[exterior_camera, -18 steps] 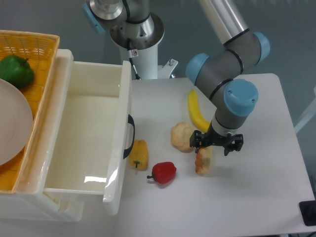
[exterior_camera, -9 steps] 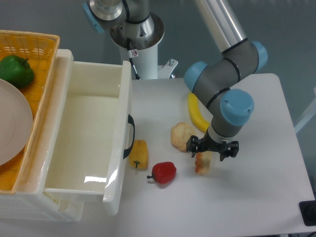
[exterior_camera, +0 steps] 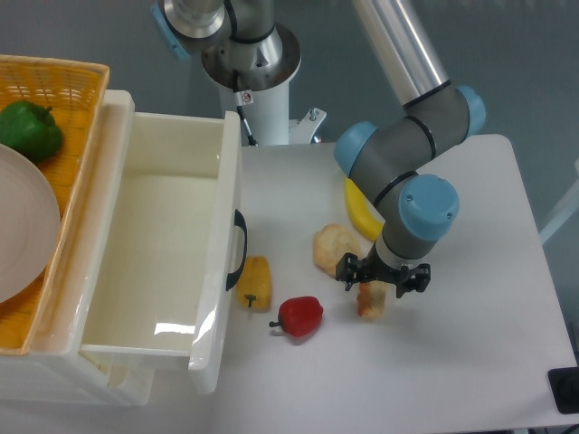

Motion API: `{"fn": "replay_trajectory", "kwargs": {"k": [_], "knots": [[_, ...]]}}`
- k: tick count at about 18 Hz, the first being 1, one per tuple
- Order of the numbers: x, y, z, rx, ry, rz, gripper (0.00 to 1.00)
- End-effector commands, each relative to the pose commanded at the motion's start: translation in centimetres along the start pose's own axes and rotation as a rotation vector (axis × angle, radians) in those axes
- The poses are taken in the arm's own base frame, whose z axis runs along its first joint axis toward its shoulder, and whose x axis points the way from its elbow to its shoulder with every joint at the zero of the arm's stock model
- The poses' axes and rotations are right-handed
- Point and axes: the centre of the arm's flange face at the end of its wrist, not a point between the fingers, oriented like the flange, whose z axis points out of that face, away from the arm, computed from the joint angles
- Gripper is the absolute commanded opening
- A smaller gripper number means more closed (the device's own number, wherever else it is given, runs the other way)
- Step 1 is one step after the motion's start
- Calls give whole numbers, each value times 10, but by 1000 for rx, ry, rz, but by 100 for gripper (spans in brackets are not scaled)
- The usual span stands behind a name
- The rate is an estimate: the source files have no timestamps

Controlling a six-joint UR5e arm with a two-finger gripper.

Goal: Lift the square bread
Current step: 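Lower the open gripper around the small toasted bread piece, then close the gripper on the small toasted bread piece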

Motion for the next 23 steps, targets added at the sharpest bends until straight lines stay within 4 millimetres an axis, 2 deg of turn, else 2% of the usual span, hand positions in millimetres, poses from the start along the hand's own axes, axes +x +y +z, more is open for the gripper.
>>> {"fn": "replay_trajectory", "kwargs": {"k": [7, 8, 12, 14, 15, 16, 18, 23], "knots": [[0, 0, 4, -5, 4, -4, 100], [0, 0, 4, -5, 4, -4, 94], [-2, 0, 2, -5, 1, -31, 56], [-1, 0, 2, -5, -2, -33, 35], [-1, 0, 2, -5, -2, -34, 20], [-1, 0, 2, -5, -2, -34, 12], [-2, -2, 2, -4, -3, -34, 6], [-3, -3, -16, 20, -19, -23, 5]]}}
